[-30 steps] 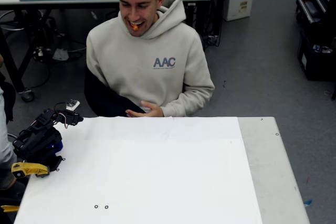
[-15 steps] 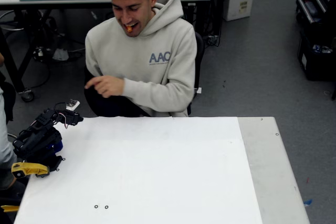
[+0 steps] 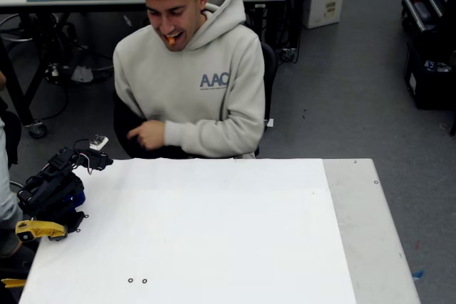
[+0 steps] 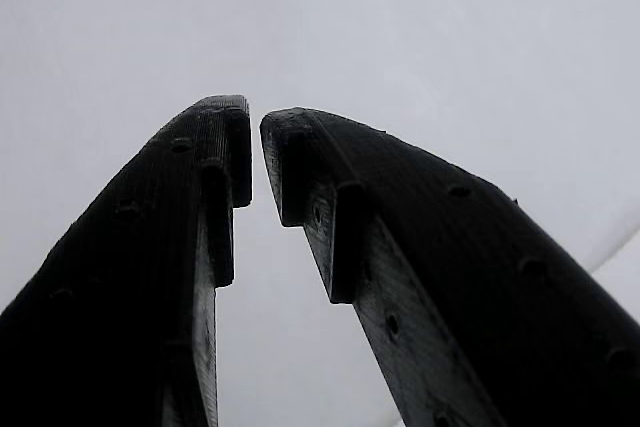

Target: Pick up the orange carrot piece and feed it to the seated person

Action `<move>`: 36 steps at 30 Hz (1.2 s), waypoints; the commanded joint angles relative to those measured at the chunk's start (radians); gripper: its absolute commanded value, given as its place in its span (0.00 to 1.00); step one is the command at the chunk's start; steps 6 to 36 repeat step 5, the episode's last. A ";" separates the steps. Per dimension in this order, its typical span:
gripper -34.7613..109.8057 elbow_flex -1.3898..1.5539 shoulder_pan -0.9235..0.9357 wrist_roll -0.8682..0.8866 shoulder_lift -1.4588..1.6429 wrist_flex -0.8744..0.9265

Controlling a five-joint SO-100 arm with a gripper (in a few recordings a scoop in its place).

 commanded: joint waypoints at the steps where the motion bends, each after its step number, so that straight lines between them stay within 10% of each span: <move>1: 0.22 -0.014 -0.015 -0.008 0.025 0.015; 36: 0.22 -0.014 -0.015 -0.008 0.025 0.015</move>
